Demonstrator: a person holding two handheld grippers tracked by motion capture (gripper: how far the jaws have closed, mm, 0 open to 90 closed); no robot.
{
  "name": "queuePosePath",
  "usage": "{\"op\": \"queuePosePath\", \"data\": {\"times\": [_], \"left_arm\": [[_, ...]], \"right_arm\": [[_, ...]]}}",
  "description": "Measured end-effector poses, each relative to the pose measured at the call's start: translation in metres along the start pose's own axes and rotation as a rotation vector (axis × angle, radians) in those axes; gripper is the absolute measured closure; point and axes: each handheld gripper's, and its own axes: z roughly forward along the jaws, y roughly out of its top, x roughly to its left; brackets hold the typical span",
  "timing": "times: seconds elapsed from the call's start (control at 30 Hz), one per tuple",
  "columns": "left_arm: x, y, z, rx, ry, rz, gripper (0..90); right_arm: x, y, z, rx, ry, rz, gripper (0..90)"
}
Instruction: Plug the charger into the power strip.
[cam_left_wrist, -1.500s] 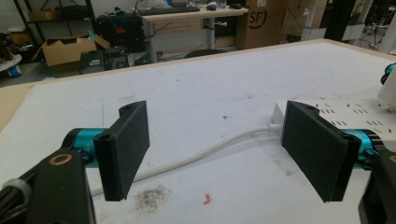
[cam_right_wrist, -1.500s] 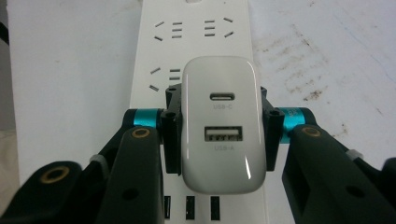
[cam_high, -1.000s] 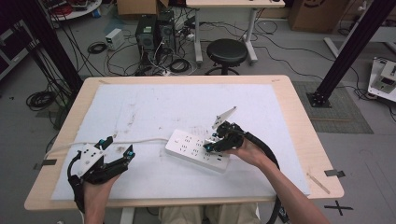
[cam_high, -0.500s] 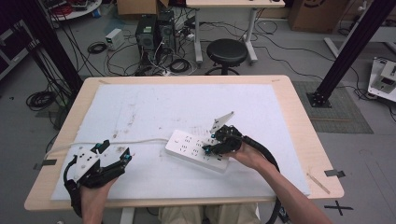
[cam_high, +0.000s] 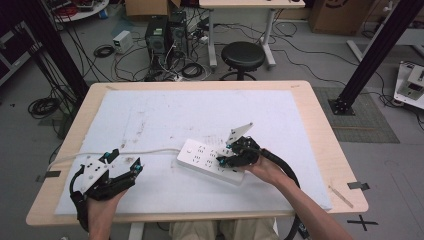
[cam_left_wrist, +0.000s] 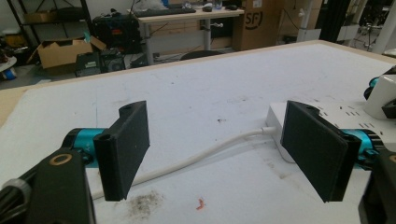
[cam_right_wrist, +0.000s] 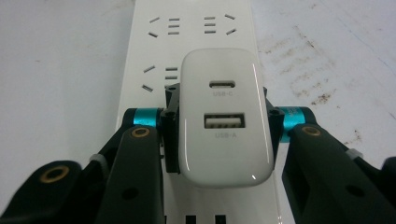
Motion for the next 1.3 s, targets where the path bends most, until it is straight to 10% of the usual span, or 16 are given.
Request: {"op": "queuePosePath", "data": {"times": [0.27,0.7,1.3], "left_arm": [[0.002,0.000,-0.004,-0.008,0.010,-0.003,23.6],[0.000,0.001,-0.003,-0.004,0.003,0.004,23.6],[0.005,0.001,-0.005,-0.014,0.005,-0.009,23.6]], "right_arm": [[-0.011,-0.004,0.001,-0.026,0.071,0.042,63.8],[0.001,-0.004,0.002,-0.018,-0.003,-0.014,63.8],[-0.004,-0.003,0.001,-0.017,0.040,0.029,61.1]]}}
